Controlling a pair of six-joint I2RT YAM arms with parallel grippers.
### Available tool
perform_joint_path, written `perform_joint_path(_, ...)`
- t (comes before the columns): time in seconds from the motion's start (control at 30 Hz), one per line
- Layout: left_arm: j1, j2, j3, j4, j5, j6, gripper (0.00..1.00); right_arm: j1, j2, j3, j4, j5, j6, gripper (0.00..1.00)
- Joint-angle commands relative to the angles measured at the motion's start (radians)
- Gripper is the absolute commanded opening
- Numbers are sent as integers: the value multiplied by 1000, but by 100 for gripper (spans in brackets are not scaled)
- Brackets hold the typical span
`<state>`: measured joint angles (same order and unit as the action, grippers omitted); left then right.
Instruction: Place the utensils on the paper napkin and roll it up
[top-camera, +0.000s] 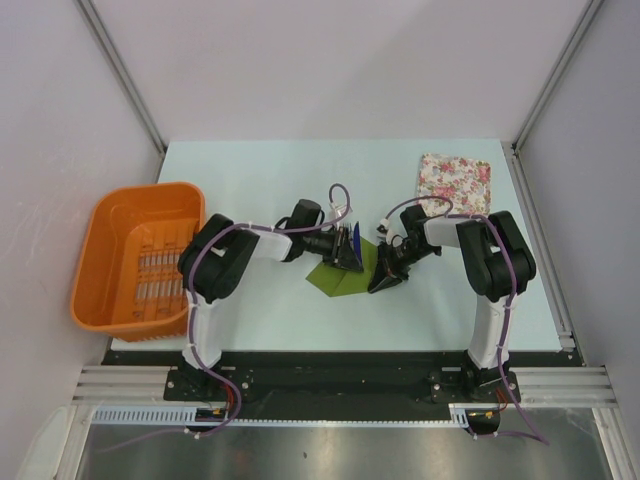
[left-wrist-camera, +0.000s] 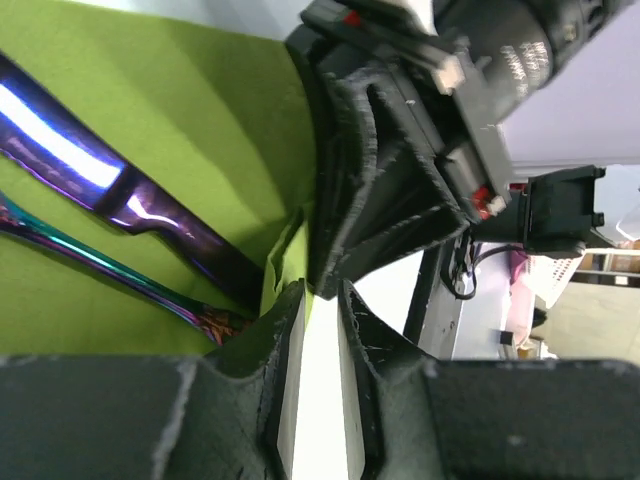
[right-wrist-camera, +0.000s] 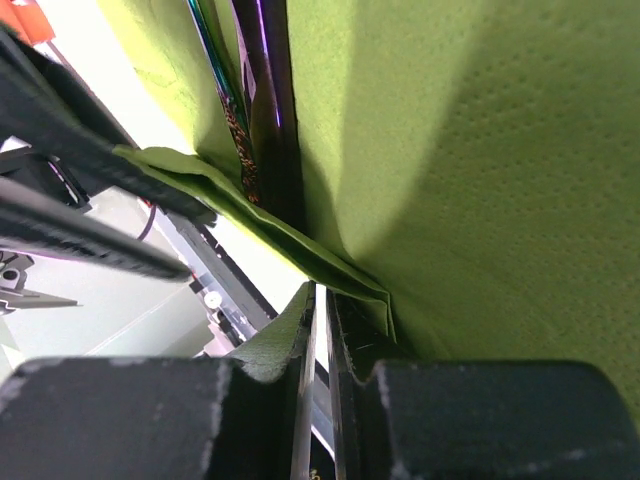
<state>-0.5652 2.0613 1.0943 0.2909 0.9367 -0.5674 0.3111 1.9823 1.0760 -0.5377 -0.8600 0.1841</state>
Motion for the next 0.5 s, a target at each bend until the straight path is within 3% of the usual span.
perform_joint_path(0.0,4,31,42,112,13,-63,24,20,-5,15,48,21,-3,13)
perform_joint_path(0.17,21,60,29,177,24,-112,23,19,-5,15,47,15,-5,13)
perform_joint_path(0.47,33,95,32,139,20,-92,20,17,-48,41,38,-8,6,15)
